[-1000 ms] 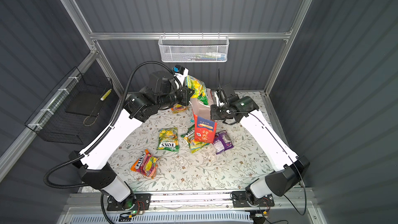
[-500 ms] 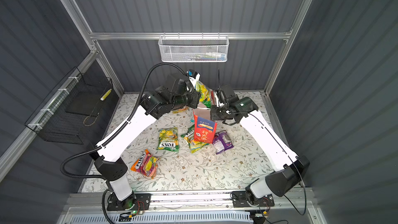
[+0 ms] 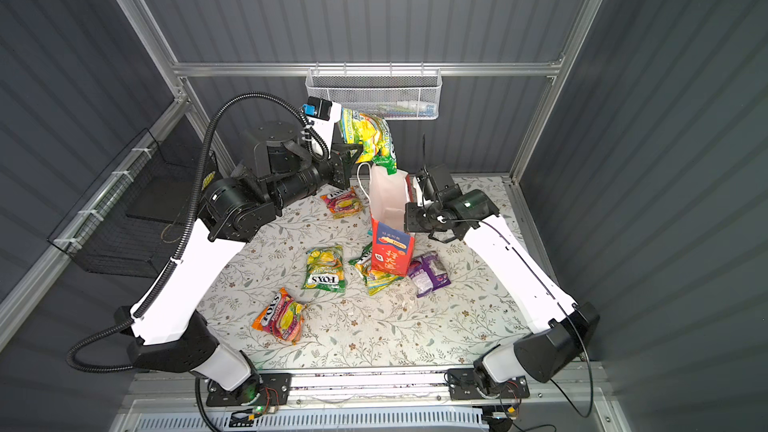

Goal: Place the snacks into the paper bag
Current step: Place the snack in the paper bag.

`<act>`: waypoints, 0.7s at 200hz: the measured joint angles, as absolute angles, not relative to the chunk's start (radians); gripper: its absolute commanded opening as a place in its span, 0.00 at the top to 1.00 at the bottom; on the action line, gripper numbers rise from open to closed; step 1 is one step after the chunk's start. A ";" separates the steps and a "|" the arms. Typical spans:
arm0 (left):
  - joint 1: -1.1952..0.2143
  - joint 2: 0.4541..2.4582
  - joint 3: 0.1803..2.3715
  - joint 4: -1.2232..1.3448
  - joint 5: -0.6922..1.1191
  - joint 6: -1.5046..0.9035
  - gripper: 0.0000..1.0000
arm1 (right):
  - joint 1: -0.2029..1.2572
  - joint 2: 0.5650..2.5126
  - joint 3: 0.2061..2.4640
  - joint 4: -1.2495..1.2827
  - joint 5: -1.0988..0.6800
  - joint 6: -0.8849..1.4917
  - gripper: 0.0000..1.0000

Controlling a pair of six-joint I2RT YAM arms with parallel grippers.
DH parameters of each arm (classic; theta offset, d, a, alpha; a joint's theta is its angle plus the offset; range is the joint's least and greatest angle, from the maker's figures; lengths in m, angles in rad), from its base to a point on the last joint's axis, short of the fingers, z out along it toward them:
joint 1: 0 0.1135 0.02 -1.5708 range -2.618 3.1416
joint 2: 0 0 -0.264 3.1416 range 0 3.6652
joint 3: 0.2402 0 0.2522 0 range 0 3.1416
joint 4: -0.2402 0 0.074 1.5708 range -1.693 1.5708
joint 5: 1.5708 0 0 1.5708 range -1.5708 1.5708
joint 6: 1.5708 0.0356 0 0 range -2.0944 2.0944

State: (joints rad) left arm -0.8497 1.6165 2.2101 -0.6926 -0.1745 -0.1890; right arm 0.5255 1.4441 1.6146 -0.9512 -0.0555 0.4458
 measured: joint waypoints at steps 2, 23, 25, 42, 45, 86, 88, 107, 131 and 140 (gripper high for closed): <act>-0.850 1.618 2.208 -0.693 -0.175 -0.189 1.00 | 0.525 1.442 1.614 -0.950 -0.058 0.447 1.00; -0.850 1.648 2.186 -0.697 -0.180 -0.189 1.00 | 0.525 1.420 1.610 -0.943 -0.068 0.464 1.00; -0.849 1.654 2.180 -0.698 -0.181 -0.189 1.00 | 0.525 1.418 1.610 -0.943 -0.068 0.466 1.00; -0.850 1.674 2.145 -0.706 -0.186 -0.190 1.00 | 0.524 1.407 1.610 -0.943 -0.073 0.476 1.00; -0.850 1.677 2.141 -0.709 -0.187 -0.190 1.00 | 0.524 1.406 1.610 -0.943 -0.074 0.476 1.00; -0.852 1.713 2.084 -0.743 -0.192 -0.195 1.00 | 0.517 1.405 1.606 -0.942 -0.079 0.490 1.00; -0.852 1.715 2.083 -0.745 -0.191 -0.196 1.00 | 0.517 1.405 1.605 -0.942 -0.080 0.490 1.00; -0.856 1.730 2.083 -0.754 -0.191 -0.203 1.00 | 0.514 1.405 1.601 -0.939 -0.079 0.492 1.00; -0.859 1.742 2.070 -0.768 -0.186 -0.218 1.00 | 0.509 1.405 1.591 -0.929 -0.080 0.495 1.00; -0.859 1.750 2.069 -0.776 -0.183 -0.220 1.00 | 0.506 1.405 1.588 -0.927 -0.080 0.496 1.00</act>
